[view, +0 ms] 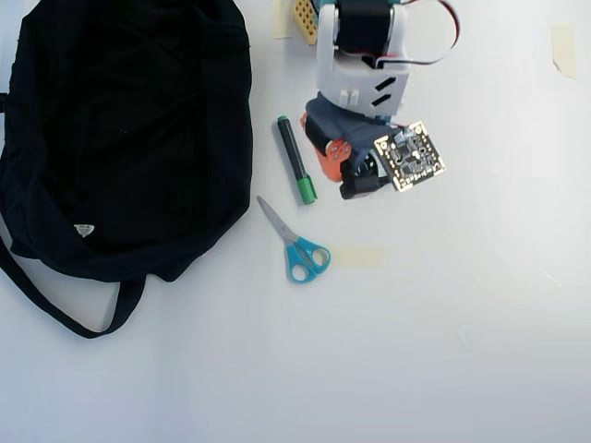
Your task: Put the bike light into the black bag
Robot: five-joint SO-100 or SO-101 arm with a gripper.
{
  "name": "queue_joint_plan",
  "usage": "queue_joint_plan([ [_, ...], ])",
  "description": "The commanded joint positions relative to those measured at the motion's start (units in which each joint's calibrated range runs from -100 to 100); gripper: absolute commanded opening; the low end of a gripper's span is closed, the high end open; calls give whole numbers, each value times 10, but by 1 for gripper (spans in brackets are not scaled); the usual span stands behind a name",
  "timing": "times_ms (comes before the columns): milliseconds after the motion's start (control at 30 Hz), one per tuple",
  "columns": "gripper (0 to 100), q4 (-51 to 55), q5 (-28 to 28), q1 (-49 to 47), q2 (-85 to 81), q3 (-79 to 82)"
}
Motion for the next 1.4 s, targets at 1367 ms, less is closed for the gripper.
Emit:
queue_joint_plan([
  [1367,2,-425,-237,474,-400,686],
])
